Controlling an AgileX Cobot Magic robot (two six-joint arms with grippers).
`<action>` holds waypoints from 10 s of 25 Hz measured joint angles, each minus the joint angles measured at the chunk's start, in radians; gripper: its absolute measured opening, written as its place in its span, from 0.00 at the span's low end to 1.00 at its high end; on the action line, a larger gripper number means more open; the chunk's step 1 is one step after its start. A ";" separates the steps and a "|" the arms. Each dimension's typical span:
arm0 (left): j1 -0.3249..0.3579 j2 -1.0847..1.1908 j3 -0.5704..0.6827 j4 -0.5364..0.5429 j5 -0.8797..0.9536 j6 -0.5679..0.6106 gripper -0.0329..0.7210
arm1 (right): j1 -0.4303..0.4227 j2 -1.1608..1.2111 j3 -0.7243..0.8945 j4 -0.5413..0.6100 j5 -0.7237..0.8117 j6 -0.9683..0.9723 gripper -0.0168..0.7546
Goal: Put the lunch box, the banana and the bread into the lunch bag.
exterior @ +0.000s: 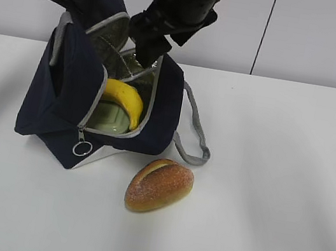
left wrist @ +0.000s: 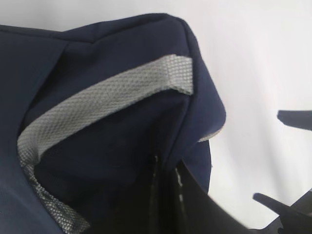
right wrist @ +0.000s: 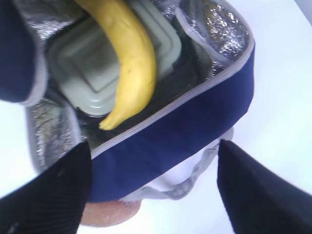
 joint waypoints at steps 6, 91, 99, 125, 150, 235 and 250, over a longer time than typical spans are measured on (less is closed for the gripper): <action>0.000 0.000 0.000 0.000 0.000 0.000 0.02 | 0.000 -0.120 0.171 0.018 0.002 0.027 0.80; 0.000 0.000 0.000 -0.001 0.000 0.016 0.02 | 0.000 -0.447 0.851 0.246 -0.774 0.519 0.40; 0.000 0.000 0.000 -0.001 0.000 0.016 0.02 | 0.000 -0.124 0.514 0.242 -0.760 0.455 0.41; 0.000 0.000 0.000 0.005 0.000 0.019 0.02 | -0.159 -0.140 0.283 0.309 -0.219 0.232 0.77; 0.000 0.000 0.000 0.006 0.000 0.019 0.02 | -0.416 -0.126 0.772 1.286 -0.370 -0.633 0.66; -0.090 0.151 0.000 -0.378 -0.190 0.084 0.02 | -0.491 -0.011 0.220 0.913 -0.140 -0.315 0.03; -0.090 0.171 0.000 -0.282 -0.197 0.088 0.35 | -0.491 0.023 0.212 0.939 -0.141 -0.291 0.45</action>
